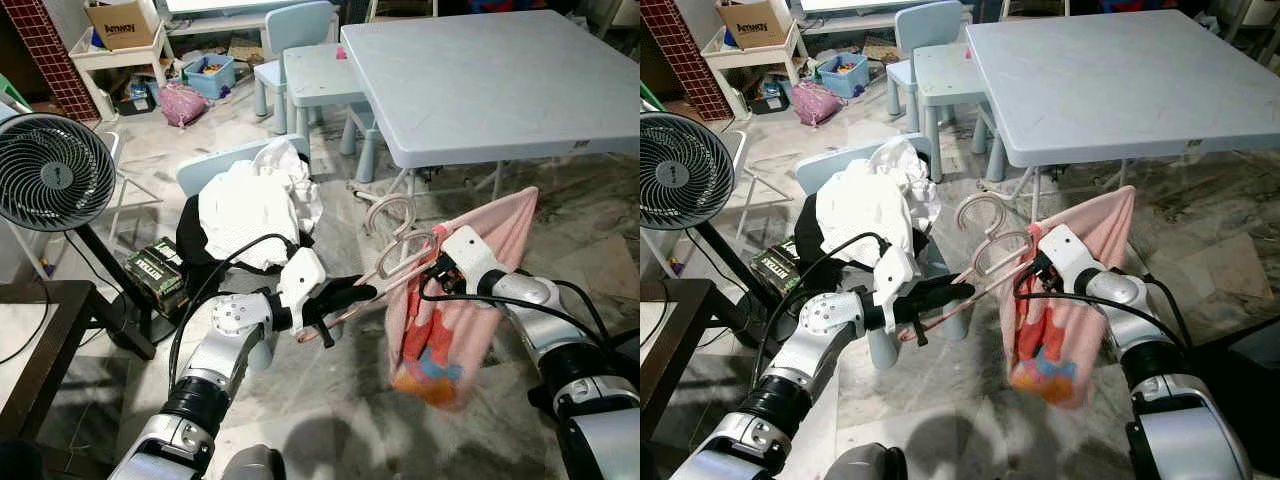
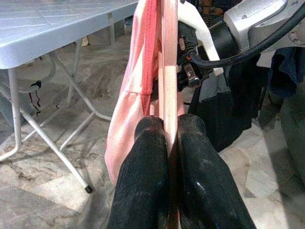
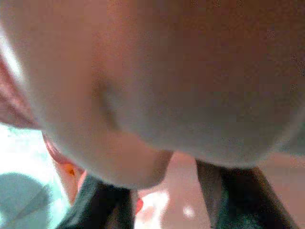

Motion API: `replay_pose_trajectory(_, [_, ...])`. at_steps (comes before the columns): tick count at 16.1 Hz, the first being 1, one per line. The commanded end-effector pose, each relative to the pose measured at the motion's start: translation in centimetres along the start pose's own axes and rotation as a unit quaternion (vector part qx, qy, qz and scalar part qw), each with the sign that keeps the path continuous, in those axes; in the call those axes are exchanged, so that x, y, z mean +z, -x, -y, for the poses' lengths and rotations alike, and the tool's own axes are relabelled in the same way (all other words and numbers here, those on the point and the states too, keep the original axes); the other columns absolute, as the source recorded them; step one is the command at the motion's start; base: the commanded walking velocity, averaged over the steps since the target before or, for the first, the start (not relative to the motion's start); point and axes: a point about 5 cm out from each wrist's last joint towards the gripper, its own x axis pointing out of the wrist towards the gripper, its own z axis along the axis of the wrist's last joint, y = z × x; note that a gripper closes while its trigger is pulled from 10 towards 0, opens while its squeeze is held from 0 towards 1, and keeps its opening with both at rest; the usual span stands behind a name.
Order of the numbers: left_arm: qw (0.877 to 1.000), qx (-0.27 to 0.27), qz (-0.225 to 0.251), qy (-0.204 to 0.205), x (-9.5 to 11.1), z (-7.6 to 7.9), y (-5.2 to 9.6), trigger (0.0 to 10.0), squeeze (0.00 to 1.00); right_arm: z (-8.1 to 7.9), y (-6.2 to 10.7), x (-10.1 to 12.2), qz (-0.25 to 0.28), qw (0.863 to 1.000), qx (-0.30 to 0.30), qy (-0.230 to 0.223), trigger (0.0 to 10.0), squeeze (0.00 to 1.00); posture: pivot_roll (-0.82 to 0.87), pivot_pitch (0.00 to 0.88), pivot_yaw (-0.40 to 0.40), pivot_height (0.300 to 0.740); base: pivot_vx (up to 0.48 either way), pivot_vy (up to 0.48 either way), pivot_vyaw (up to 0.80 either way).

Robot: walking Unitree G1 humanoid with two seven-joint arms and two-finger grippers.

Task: Hang hanger

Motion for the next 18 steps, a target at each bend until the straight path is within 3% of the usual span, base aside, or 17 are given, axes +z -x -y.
replay_pose_trajectory(1, [1.0,0.008,0.015,-0.005,0.7,-0.3,0.2,0.0,0.0,0.7,0.1,0.5,0.007,1.0,-0.016,-0.002,0.0,0.0,-0.07,0.0,0.058,0.74,0.0,0.0,0.0])
replay_pose_trajectory(12, [1.0,0.016,0.003,-0.012,0.6,-0.9,0.7,0.0,0.0,1.7,0.4,0.8,0.021,0.998,-0.053,-0.019,0.0,0.0,-0.06,0.0,0.059,0.74,0.0,0.0,0.0])
replay_pose_trajectory(18, [0.996,0.069,-0.029,-0.047,0.2,-3.1,2.5,0.0,0.0,2.9,1.5,1.4,0.052,0.994,-0.09,-0.044,0.0,0.0,-0.07,0.0,0.063,0.74,0.0,0.0,0.0])
